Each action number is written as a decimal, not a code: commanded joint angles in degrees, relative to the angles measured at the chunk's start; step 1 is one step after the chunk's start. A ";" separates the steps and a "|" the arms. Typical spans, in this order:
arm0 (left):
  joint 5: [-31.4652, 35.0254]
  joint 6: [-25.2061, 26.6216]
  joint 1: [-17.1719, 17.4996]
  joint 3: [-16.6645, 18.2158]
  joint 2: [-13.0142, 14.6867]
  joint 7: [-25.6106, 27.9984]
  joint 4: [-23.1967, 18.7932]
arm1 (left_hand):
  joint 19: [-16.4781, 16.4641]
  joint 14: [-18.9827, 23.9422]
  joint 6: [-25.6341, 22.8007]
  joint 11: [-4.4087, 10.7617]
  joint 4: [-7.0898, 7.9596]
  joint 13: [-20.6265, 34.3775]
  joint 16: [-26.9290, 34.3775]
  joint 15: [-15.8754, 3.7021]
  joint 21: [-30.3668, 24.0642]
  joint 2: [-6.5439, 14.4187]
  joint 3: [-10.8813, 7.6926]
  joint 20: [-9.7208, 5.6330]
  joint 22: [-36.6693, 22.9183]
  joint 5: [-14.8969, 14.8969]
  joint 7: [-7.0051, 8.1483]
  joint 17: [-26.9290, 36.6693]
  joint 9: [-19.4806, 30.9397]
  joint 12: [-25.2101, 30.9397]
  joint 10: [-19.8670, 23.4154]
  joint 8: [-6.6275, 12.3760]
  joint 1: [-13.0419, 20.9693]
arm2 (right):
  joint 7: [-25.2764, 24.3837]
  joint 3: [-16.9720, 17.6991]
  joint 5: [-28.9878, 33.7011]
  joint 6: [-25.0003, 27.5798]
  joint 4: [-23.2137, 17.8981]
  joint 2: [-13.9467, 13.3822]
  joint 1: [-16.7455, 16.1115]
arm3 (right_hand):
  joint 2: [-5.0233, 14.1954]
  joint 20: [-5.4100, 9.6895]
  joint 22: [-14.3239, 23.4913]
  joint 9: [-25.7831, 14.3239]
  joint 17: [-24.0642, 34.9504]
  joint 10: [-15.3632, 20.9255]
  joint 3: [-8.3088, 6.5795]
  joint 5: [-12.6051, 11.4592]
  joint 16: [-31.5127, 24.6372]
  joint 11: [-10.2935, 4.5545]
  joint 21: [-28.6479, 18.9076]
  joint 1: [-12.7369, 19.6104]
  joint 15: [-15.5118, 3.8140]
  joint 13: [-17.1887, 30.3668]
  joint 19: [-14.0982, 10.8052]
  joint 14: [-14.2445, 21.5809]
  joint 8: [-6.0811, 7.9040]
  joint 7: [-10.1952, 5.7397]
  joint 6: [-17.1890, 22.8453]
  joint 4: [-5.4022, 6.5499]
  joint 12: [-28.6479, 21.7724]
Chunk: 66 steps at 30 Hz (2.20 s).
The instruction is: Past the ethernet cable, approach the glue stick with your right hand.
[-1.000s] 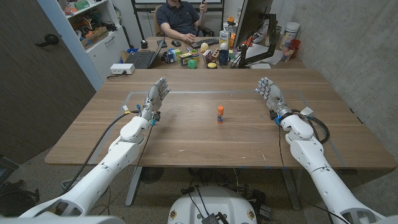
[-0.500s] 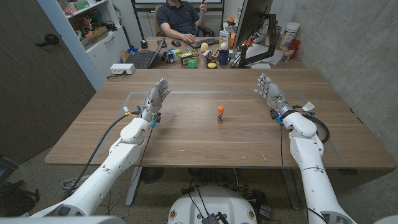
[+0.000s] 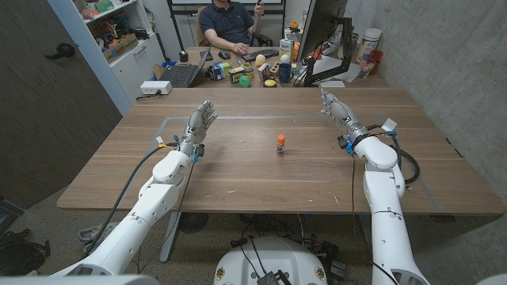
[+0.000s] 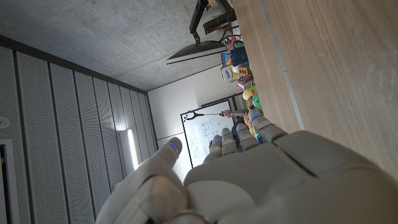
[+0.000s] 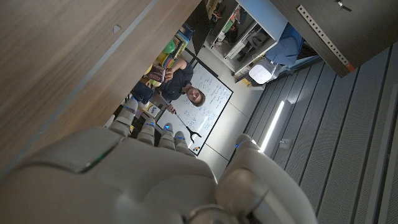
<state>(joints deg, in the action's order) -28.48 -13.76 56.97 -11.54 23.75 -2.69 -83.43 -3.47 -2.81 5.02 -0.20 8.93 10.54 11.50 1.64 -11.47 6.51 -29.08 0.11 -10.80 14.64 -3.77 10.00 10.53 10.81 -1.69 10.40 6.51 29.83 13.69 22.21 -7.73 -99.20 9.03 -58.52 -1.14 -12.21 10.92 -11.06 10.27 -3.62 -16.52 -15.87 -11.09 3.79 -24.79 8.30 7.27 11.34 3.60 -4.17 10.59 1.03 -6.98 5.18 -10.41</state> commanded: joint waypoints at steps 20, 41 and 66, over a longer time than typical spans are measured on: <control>2.80 1.79 1.87 3.39 -2.90 -2.01 -1.43 | -0.35 -0.54 0.26 0.02 0.05 0.23 0.18 0.17 -0.21 2.42 -0.38 0.05 -0.10 0.08 0.04 0.15 0.12 0.36 -0.55 0.31 0.02 | -12.53 -9.27 36.17 -15.01 -11.13 4.43 -9.38 | -3.81 -0.19 -0.14 -0.16 0.03 3.78 3.20 0.17 -1.75 -0.68 -1.47 0.95 -1.37 -0.08 -9.57 6.83 1.37 -1.38 1.42 -1.35 -1.91; 4.01 3.38 2.96 4.77 -3.71 -2.60 -2.88 | -0.43 -0.43 0.24 0.04 0.03 0.23 0.19 0.01 -0.22 2.47 -0.44 -0.08 -0.10 0.03 0.09 0.14 0.12 0.35 -0.58 0.33 -0.09 | -18.08 -17.24 58.20 -8.37 -13.12 -3.08 -11.60 | -5.46 -0.29 -0.71 0.00 0.13 2.87 4.59 -1.41 0.62 -3.97 2.71 7.40 -2.23 0.04 -9.79 4.82 1.20 -8.77 2.42 -5.25 -1.00; 5.50 5.09 3.40 5.66 -4.70 -2.89 -3.96 | -0.41 -0.51 0.32 0.33 -0.17 0.23 0.09 -0.13 -0.16 2.16 -0.41 -0.16 -0.09 -0.01 0.15 0.10 0.11 0.32 -0.65 0.31 -0.16 | -8.09 -23.40 63.29 -2.26 -12.12 -9.69 -10.58 | -5.48 -0.29 -0.56 -0.36 0.29 -7.14 5.48 -3.18 0.65 -5.67 8.38 15.05 -1.21 0.40 -5.19 -1.83 0.70 -13.27 -3.30 -9.06 -0.61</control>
<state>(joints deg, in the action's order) -23.59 -9.56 60.42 -6.10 19.45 -5.40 -86.99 -3.46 -2.81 5.01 0.10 8.92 10.52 11.50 1.65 -11.47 6.51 -29.07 0.11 -10.78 14.64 -3.76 9.99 10.52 10.81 -1.99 10.39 6.51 18.00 -7.89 85.60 -11.18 -112.56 1.34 -69.36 -6.39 -12.49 10.15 -11.35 10.27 -9.66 -11.04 -18.65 -10.13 -1.62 -16.51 22.43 6.34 11.61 -1.57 -5.75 11.36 -11.90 -9.62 -3.44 -10.98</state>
